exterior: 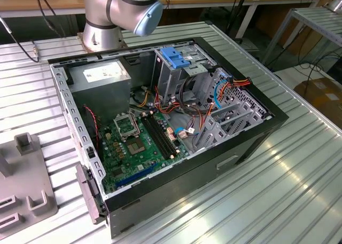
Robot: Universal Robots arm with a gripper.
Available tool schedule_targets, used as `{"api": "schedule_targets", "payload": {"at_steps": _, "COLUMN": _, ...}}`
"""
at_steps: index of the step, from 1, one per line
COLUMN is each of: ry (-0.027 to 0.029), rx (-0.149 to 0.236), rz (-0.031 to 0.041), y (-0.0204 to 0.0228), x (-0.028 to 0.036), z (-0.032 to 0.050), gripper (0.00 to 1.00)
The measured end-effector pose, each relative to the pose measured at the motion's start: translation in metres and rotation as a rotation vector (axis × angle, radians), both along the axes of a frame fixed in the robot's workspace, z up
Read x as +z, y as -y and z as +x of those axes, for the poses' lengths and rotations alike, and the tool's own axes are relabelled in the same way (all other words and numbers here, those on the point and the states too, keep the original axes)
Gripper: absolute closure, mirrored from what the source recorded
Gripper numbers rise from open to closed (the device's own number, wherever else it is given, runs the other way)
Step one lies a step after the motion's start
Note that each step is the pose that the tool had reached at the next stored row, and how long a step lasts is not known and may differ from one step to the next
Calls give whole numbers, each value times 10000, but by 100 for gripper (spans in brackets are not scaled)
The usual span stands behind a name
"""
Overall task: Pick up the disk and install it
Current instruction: 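Reach for the disk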
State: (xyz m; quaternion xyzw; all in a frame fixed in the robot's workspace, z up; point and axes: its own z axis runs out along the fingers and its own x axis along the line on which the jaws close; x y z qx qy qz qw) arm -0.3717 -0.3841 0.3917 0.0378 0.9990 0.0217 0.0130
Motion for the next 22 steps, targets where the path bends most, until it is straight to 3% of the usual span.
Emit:
{"api": "schedule_targets", "payload": {"at_steps": 3, "ry": -1, "rx": -1, "rz": 0, "y": -14, "x": 0, "z": -82, "gripper": 90}}
{"api": "schedule_targets", "payload": {"at_steps": 6, "ry": -4, "rx": 0, "rz": 1, "y": -44, "x": -6, "z": -235, "gripper": 90}}
{"api": "schedule_targets", "payload": {"at_steps": 7, "ry": -34, "rx": -1, "rz": 0, "y": -67, "x": -11, "z": -336, "gripper": 90}}
{"api": "schedule_targets", "payload": {"at_steps": 8, "ry": -45, "rx": -1, "rz": 0, "y": -73, "x": -15, "z": -382, "gripper": 90}}
{"api": "schedule_targets", "payload": {"at_steps": 18, "ry": -263, "rx": 0, "rz": 1, "y": -94, "x": -46, "z": -791, "gripper": 90}}
{"api": "schedule_targets", "payload": {"at_steps": 22, "ry": -317, "rx": -2, "rz": 0, "y": -94, "x": -48, "z": -960, "gripper": 90}}
